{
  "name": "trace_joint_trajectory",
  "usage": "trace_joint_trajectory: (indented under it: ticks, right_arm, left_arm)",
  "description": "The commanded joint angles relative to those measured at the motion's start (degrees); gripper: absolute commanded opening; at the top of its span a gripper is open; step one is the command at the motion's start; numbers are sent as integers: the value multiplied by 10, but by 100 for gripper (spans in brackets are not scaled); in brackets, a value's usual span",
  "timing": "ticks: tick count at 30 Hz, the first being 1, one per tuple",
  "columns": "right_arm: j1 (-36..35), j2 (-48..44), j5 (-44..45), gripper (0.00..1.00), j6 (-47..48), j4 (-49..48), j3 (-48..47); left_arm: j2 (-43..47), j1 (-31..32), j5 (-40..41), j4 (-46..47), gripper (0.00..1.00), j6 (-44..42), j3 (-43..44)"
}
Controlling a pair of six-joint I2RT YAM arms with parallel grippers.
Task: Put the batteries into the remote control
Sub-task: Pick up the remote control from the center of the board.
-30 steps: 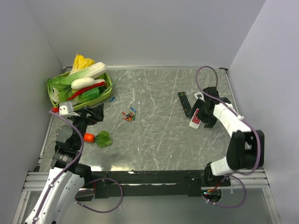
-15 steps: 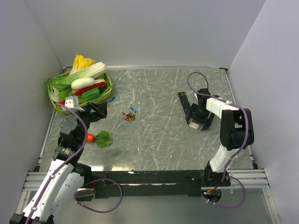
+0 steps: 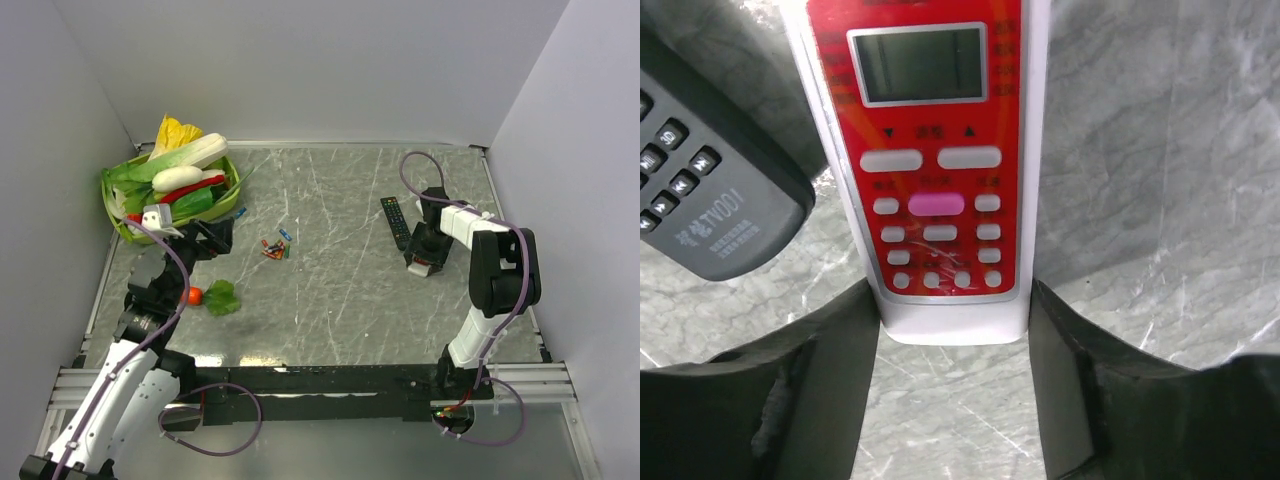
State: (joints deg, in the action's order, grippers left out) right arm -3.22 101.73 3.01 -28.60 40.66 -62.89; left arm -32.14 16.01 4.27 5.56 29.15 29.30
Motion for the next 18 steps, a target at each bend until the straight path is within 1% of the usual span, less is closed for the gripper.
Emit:
trace_joint_trajectory:
  ticks: [1, 3, 4, 5, 6, 7, 9, 10, 13, 14, 15, 16, 17, 18]
  right_arm:
    - [1, -15, -3, 47, -6, -31, 6]
    - [-1, -30, -5, 42, -16, -31, 25]
    - [-5, -50, -6, 37, -19, -30, 31]
    - [-7, -62, -5, 36, -22, -30, 38]
    - [-12, -75, -3, 33, -30, -29, 50]
    - [-20, -103, 3, 30, -33, -25, 54]
    - [-33, -150, 7, 28, -35, -23, 62]
    - [-42, -165, 5, 28, -32, -23, 62]
    - [-88, -221, -7, 29, 1, -37, 53]
    - [-119, -234, -16, 29, 13, -57, 52]
    - [-135, -259, -22, 29, 35, -67, 46]
    - [-148, -271, -26, 24, 43, -79, 45]
    - [-159, -282, -80, 23, 51, -98, 46]
    - [-172, -303, -109, 20, 62, -136, 51]
  left_arm:
    - [-7, 3, -38, 43, 97, -13, 18]
    - [-22, 3, -60, 54, 97, -13, 16]
    - [-27, 3, -87, 63, 97, -11, 13]
    - [-30, 3, -103, 76, 97, -14, 8]
    - [-36, 3, -116, 101, 97, -13, -5]
    - [-39, 3, -132, 110, 97, 3, -8]
    - [-50, 3, -152, 132, 97, 19, -12]
    - [-56, 3, -181, 137, 97, 20, -10]
    - [-89, 3, -223, 142, 97, 19, 8]
    - [-104, 3, -242, 142, 97, 20, 20]
    - [-112, 4, -248, 144, 97, 24, 24]
    - [-119, 4, -258, 146, 97, 28, 29]
    - [-132, 4, -271, 147, 97, 30, 37]
    - [-138, 4, -281, 147, 97, 37, 41]
